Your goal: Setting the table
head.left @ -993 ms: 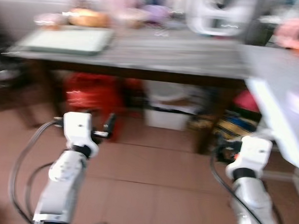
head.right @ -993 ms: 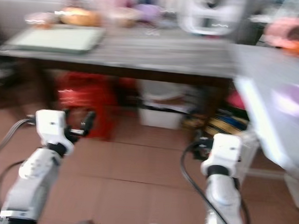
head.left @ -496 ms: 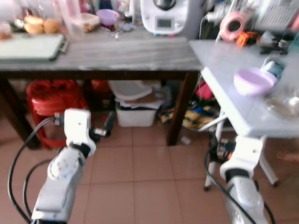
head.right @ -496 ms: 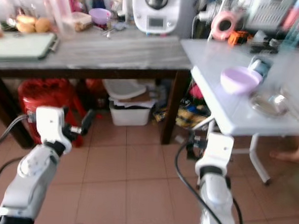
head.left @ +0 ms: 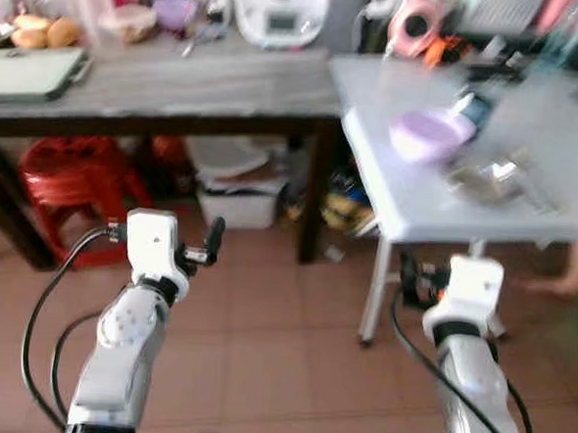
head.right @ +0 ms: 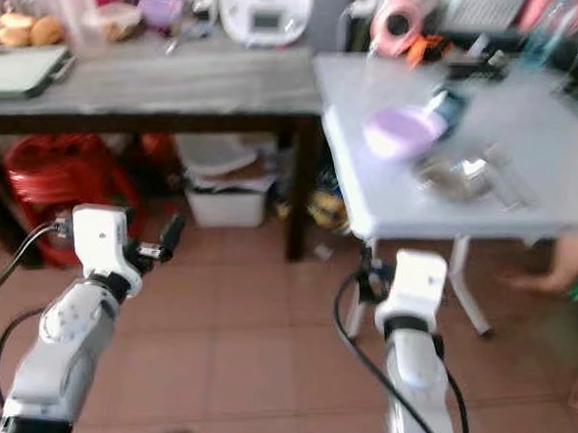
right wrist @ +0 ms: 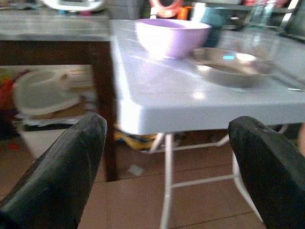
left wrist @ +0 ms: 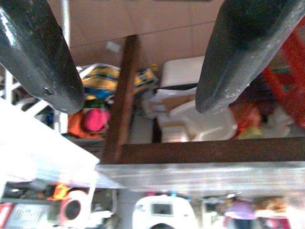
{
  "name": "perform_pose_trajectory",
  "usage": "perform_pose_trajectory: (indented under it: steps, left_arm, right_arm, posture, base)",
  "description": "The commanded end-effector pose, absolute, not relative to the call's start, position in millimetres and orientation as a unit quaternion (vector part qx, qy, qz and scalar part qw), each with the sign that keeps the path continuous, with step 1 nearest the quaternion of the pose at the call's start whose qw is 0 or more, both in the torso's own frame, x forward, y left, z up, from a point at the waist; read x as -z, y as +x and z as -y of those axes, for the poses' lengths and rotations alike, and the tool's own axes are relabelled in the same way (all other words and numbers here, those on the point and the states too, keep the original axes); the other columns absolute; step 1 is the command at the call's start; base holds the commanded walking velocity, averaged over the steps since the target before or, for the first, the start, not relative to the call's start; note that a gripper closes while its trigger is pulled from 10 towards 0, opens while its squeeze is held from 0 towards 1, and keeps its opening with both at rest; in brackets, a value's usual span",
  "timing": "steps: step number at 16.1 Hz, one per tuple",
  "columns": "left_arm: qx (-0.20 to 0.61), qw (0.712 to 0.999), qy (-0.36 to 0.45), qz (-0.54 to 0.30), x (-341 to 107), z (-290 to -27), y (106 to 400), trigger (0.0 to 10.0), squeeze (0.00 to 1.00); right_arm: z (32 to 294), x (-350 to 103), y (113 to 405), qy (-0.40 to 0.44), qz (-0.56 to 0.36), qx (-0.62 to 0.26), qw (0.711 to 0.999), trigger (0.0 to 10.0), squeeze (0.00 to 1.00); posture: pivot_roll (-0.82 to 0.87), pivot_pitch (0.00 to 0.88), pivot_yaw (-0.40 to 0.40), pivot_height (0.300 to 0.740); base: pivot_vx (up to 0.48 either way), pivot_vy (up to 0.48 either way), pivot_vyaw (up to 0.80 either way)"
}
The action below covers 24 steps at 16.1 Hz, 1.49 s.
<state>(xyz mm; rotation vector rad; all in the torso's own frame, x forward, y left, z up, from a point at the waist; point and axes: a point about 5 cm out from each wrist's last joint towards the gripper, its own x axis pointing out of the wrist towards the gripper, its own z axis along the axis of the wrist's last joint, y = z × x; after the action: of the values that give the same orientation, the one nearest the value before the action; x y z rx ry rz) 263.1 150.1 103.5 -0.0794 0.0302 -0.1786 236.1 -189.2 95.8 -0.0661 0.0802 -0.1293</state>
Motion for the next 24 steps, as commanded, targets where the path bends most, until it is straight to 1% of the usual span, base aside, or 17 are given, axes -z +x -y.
perform_pose_trajectory:
  steps: [1, 6, 10, 16, 24]
  left_arm:
    - [0.091, 0.995, -0.038, -0.017, -103.3, -147.4, 262.7, 10.0, 0.00]
    - [0.092, 0.995, -0.034, -0.016, -103.5, -147.2, 264.1, 10.0, 0.00]
    - [0.111, 0.993, -0.041, -0.001, -106.0, -142.8, 260.9, 10.0, 0.00]
    - [0.117, 0.992, -0.040, 0.003, -107.0, -142.7, 260.2, 10.0, 0.00]
    - [0.121, 0.992, -0.041, 0.003, -106.7, -142.7, 260.1, 10.0, 0.00]
  right_arm:
    - [191.6, -97.2, 236.1, -0.035, -0.038, 0.066, 0.997, 10.0, 0.00]
    - [190.3, -97.5, 237.5, -0.027, -0.037, 0.065, 0.997, 10.0, 0.00]
    - [194.9, -96.2, 237.6, -0.022, -0.041, 0.076, 0.996, 10.0, 0.00]
    - [195.0, -94.9, 236.8, -0.020, -0.043, 0.082, 0.995, 10.0, 0.00]
    - [190.2, -97.0, 239.7, -0.018, -0.036, 0.066, 0.997, 10.0, 0.00]
  posture:
    - [-0.04, 0.000, 0.028, 0.740]
    - [-0.04, 0.000, 0.026, 0.740]
    - [-0.04, 0.000, 0.023, 0.740]
    - [-0.03, 0.000, 0.028, 0.740]
    - [-0.03, 0.000, 0.032, 0.740]
  base:
    - [0.000, -0.465, 0.00]
    - [0.000, -0.451, 0.00]
    - [0.000, 0.000, 0.00]
    - [0.359, 0.000, 0.00]
    - [0.412, 0.000, 0.00]
